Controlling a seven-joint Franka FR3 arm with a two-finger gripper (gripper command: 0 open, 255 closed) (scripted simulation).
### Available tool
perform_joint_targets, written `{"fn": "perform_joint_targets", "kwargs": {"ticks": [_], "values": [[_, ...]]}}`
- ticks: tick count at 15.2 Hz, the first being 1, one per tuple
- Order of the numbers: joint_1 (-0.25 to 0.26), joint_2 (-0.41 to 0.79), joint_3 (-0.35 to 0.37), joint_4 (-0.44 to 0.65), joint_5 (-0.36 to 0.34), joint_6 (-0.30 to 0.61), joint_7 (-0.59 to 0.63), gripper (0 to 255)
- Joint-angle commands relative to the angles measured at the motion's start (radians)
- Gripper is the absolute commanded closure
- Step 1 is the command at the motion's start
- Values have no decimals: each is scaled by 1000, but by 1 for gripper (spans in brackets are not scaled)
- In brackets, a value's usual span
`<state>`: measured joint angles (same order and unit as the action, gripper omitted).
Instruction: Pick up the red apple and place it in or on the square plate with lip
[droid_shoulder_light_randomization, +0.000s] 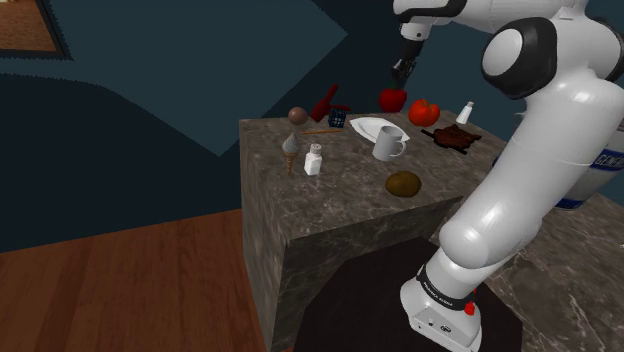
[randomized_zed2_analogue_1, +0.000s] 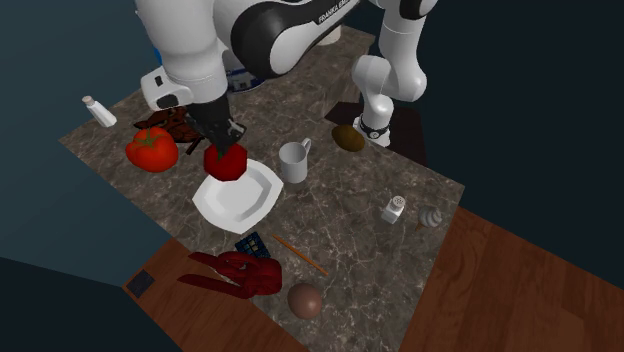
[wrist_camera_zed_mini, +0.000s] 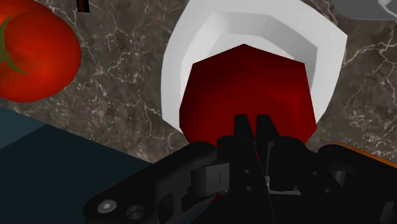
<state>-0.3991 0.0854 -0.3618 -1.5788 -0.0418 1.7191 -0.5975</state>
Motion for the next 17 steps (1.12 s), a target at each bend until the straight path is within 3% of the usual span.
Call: {"fn": "perform_joint_targets", "kwargs": {"ticks": [1,17], "values": [[0,-4,0,-29,-1,27,0,255],[1,-1,1,-241,-3,241,12,255]]}}
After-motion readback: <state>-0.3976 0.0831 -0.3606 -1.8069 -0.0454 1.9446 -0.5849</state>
